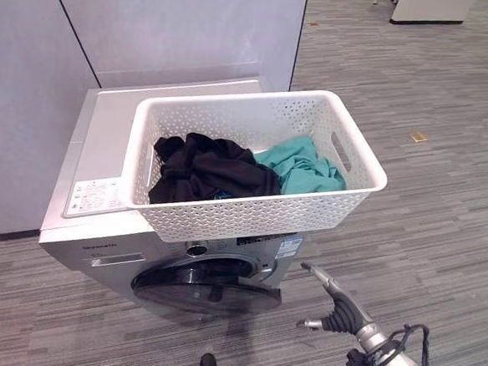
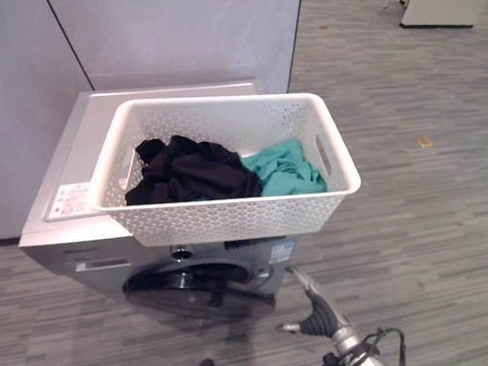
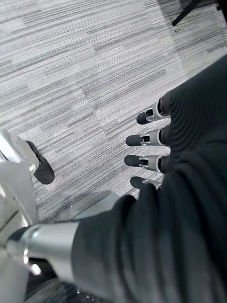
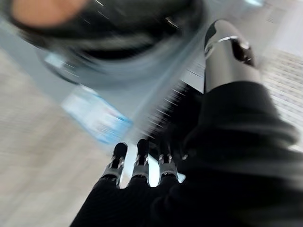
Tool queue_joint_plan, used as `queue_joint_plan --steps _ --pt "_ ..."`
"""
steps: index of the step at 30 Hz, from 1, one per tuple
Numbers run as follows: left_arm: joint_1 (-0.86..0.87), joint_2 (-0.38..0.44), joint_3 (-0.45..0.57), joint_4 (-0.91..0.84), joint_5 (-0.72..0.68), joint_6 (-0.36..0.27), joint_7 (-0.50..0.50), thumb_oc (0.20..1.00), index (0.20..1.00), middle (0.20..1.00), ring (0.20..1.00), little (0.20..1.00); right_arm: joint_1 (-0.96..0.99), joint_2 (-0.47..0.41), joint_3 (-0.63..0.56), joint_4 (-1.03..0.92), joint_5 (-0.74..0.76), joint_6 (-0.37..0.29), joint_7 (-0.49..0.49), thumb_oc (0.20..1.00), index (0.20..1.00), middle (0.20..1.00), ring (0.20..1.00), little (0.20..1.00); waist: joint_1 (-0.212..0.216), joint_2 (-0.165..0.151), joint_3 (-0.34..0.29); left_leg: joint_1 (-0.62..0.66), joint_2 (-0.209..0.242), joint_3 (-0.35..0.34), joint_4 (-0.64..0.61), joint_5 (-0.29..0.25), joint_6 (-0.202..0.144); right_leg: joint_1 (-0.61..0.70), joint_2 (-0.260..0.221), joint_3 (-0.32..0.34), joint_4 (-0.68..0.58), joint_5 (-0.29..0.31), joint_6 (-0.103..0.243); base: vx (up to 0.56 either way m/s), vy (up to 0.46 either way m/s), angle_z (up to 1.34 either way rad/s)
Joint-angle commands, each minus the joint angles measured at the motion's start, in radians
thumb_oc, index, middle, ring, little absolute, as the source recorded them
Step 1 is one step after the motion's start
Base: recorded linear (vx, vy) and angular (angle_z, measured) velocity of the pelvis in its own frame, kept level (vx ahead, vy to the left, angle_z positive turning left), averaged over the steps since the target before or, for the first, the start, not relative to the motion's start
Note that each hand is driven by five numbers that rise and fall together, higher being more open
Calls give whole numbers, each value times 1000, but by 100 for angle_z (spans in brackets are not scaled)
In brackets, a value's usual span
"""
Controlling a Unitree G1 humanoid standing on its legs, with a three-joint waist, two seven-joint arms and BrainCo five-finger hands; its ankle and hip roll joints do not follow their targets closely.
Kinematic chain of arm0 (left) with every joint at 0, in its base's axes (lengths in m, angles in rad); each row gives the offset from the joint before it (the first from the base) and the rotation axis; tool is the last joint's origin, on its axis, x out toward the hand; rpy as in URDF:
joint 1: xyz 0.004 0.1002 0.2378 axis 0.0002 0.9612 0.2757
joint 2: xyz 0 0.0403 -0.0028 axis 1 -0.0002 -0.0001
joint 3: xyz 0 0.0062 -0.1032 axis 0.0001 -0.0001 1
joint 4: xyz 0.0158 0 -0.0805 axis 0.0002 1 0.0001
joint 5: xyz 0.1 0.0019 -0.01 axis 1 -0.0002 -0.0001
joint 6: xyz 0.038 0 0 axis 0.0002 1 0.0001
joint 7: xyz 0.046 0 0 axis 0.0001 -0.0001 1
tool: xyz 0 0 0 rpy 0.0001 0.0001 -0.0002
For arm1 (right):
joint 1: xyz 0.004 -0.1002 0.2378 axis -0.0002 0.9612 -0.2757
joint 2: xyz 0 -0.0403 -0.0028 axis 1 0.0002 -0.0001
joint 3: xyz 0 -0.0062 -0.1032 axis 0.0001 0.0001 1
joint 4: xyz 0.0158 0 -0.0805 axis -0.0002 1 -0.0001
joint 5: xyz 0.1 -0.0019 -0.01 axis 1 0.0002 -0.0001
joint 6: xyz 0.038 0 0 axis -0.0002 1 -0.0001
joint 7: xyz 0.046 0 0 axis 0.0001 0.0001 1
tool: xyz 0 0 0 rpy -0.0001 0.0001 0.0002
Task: Grab the laundry basket,head to the washer,open it,put in the laundry and shut it.
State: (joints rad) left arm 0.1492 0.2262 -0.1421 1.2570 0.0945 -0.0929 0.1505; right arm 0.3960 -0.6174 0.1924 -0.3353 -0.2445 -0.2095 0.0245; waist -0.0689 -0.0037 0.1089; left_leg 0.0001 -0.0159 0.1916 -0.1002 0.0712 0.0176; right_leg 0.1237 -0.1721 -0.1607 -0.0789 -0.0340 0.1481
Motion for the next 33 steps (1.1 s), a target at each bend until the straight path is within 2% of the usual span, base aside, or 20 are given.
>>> queue_joint_plan --steps 1,6,10,13,19,26,33 --pt "-58 -3 -15 53 46 -23 -1 1000 1000 1000 1000 1000 5 -30 -59 -101 43 -74 -11 1000 1000 1000 1000 1000 15 0 1 73 54 -45 13 -129 -43 -127 -113 -32 50 100 60 43 -20 14" --pt "-54 -4 -23 52 77 -26 -10 1000 1000 1000 1000 1000 90 -98 -110 -199 113 -107 31 1000 1000 1000 1000 1000 -4 -8 -2 97 66 -21 13 -139 -51 -113 -103 -17 42 91 59 33 -13 5" --pt "-62 0 -34 39 92 -27 -12 1000 1000 1000 1000 1000 72 -152 -135 -212 106 -116 29 1000 1000 1000 1000 1000 -8 -14 -2 106 69 -4 13 -147 -49 -120 -99 4 35 97 63 13 -8 -16" --pt "-71 1 -30 27 79 -31 -9 1000 1000 1000 1000 1000 31 -162 -151 -198 105 -116 17 1000 1000 1000 1000 1000 -1 -17 -3 106 68 7 13 -150 -47 -127 -99 17 32 101 64 6 4 -26" --pt "-70 -3 -51 28 95 -31 -15 1000 1000 1000 1000 1000 -35 -155 -171 -189 95 -127 -13 1000 1000 1000 1000 1000 12 -9 -8 104 67 -8 13 -151 -47 -113 -101 -6 29 96 62 11 -3 -2" --pt "-39 -8 -47 50 109 -27 -28 1000 1000 1000 1000 1000 -121 -73 -187 -147 107 -115 -58 1000 1000 1000 1000 1000 38 6 -15 105 65 -28 13 -153 -46 -92 -104 -30 26 87 57 26 -1 8" --pt "-27 -4 -56 34 102 -25 -28 1000 1000 1000 1000 1000 -237 -49 -142 -64 69 -93 -99 1000 1000 1000 1000 1000 71 15 -10 92 59 -54 13 -147 -45 -84 -108 -53 28 80 51 6 0 2"
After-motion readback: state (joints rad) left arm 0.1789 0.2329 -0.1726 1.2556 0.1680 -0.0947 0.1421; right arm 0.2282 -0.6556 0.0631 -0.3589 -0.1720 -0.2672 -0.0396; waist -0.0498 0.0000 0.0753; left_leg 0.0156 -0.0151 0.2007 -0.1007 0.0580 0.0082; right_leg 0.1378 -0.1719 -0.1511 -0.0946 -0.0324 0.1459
